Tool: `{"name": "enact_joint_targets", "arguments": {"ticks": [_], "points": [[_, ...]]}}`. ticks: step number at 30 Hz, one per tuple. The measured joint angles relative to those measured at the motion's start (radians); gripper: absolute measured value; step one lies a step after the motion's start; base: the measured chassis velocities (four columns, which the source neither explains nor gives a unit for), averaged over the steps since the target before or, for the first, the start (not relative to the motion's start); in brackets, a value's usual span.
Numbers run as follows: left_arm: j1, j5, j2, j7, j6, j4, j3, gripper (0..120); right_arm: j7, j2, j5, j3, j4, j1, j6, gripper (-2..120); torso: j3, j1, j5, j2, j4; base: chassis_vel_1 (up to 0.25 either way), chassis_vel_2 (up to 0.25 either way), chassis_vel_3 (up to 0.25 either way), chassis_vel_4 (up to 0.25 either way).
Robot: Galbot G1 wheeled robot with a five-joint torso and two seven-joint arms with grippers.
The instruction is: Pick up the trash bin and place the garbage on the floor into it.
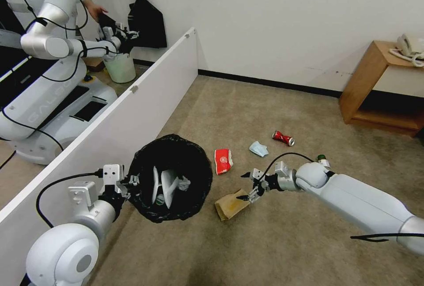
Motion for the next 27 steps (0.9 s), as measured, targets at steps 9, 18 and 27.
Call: {"name": "enact_joint_targets", "arguments": {"ticks": [9, 18, 27], "points": [[-0.034, -0.032, 0.007, -0.016, 0.002, -0.011, 0.035, 0, -0.028, 0.024, -0.022, -0.042, -0.055, 0.038, -0.005, 100, 0.0, 0.0, 0.0002, 0.0, 0.0001, 0.0, 0.0, 0.0, 0.0], [-0.039, -0.063, 0.009, -0.024, 0.003, -0.038, 0.024, 0, -0.056, 0.057, -0.046, -0.067, -0.121, 0.054, 0.011, 100, 0.0, 0.0, 0.0002, 0.0, 0.0002, 0.0, 0.0, 0.0, 0.0], [-0.044, -0.091, 0.017, -0.032, 0.003, -0.038, -0.016, 0, -0.084, 0.092, -0.067, -0.094, -0.18, 0.071, 0.031, 100, 0.0, 0.0, 0.0, 0.0, 0.0, 0.0, 0.0, 0.0, 0.0]]}}
